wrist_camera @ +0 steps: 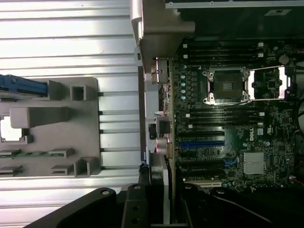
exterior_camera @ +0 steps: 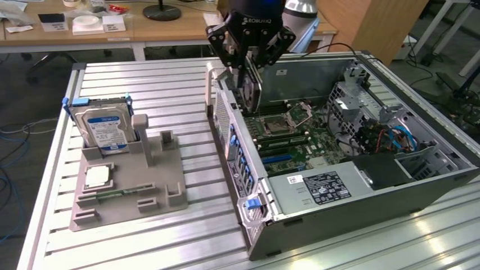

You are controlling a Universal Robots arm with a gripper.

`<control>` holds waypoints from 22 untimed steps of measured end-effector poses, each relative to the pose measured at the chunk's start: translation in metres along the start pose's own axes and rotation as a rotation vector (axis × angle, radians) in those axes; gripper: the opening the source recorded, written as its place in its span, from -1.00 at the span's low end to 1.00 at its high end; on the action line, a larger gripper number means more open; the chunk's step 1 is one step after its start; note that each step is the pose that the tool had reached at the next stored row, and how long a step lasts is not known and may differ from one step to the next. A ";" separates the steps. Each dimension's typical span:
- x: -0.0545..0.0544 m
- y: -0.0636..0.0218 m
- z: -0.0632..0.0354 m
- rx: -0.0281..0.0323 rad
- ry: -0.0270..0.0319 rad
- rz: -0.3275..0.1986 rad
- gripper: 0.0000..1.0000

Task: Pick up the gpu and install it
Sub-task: 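Pick up the gpu and move the gpu toward the slot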

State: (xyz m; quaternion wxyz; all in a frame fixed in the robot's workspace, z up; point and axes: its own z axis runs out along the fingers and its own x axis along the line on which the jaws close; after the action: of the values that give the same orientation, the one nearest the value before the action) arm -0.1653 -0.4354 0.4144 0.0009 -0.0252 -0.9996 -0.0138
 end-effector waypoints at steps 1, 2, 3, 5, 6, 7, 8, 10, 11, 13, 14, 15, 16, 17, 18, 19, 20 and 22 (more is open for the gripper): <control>-0.002 0.0001 0.0001 0.0001 -0.0002 0.000 -0.44; -0.005 0.0002 0.0002 0.0001 -0.0004 0.000 -0.44; -0.007 0.0003 0.0003 0.0001 -0.0006 0.000 -0.44; -0.011 0.0006 0.0006 0.0000 -0.0011 0.000 -0.44; -0.014 0.0007 0.0007 0.0000 -0.0013 0.000 -0.44; -0.016 0.0008 0.0008 0.0000 -0.0015 0.000 -0.44; -0.018 0.0009 0.0010 0.0000 -0.0017 0.000 -0.44; -0.023 0.0011 0.0012 0.0001 -0.0022 0.000 -0.44; -0.025 0.0012 0.0013 0.0000 -0.0024 0.000 -0.44; -0.030 0.0015 0.0016 -0.0001 -0.0027 0.000 -0.44; -0.034 0.0017 0.0016 -0.0001 -0.0028 0.000 -0.44; -0.038 0.0018 0.0016 -0.0001 -0.0028 0.000 -0.44; -0.041 0.0020 0.0017 -0.0002 -0.0028 0.000 -0.44; -0.045 0.0022 0.0017 -0.0005 -0.0029 -0.001 -0.44; -0.048 0.0024 0.0017 -0.0005 -0.0027 -0.004 -0.44; -0.050 0.0025 0.0017 -0.0006 -0.0026 -0.008 -0.44; -0.053 0.0026 0.0017 -0.0007 -0.0024 -0.012 -0.44; -0.057 0.0029 0.0018 -0.0008 -0.0022 -0.021 -0.44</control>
State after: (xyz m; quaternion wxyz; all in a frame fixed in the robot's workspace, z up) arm -0.1078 -0.4354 0.4126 -0.0004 -0.0148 -0.9998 -0.0142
